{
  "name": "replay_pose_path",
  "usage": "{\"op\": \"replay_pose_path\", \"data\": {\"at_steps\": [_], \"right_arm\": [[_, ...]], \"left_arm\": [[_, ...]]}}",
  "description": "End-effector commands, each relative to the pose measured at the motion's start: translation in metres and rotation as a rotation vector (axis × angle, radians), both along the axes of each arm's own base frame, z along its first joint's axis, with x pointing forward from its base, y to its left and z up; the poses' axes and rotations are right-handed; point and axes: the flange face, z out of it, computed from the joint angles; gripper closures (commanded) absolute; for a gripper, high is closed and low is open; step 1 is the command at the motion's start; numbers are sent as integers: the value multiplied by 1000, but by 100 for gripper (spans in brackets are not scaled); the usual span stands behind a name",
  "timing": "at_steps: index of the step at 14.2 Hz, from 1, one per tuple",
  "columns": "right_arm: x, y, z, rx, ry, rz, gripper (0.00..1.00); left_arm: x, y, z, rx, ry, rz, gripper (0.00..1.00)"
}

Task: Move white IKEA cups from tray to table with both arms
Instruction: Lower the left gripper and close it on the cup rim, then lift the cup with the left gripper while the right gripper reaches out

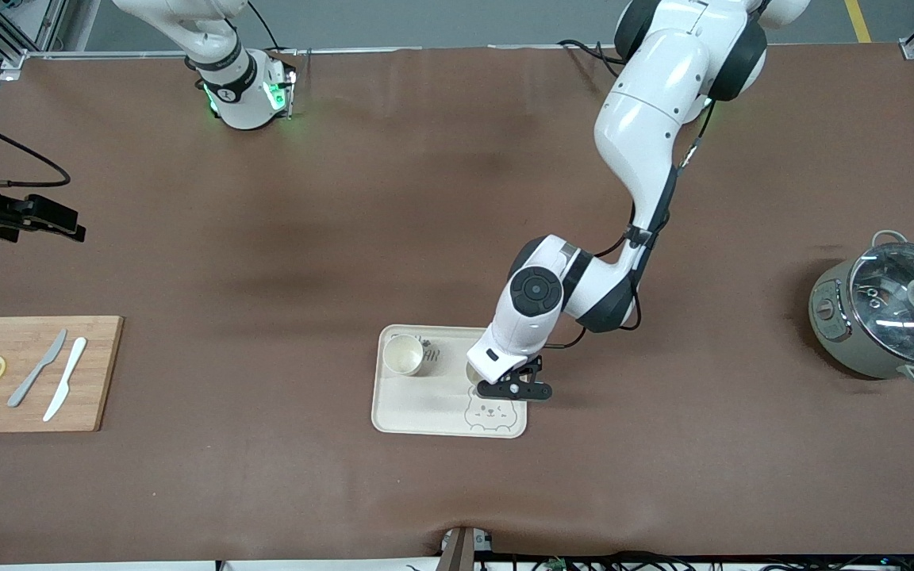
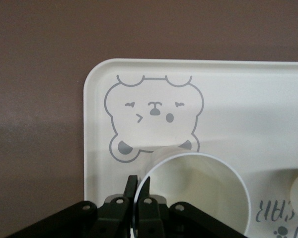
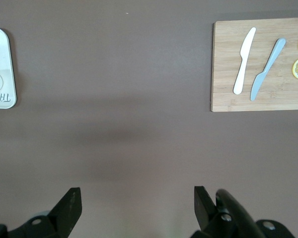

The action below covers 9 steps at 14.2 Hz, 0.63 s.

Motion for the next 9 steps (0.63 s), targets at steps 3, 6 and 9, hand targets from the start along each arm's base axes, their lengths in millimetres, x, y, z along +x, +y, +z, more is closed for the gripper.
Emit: {"op": "replay_pose_path", "data": {"at_steps": [3, 6, 9], "right_arm": [[13, -14, -18, 6, 31, -23, 0], [19, -5, -30, 10, 37, -7, 0], [24, -3, -43, 13, 60, -6, 0]], "left_arm": [[7, 10, 35, 0, -1, 3, 100], [5, 18, 68, 10, 20, -21, 100], [-6, 44, 102, 18, 46, -27, 100]]}}
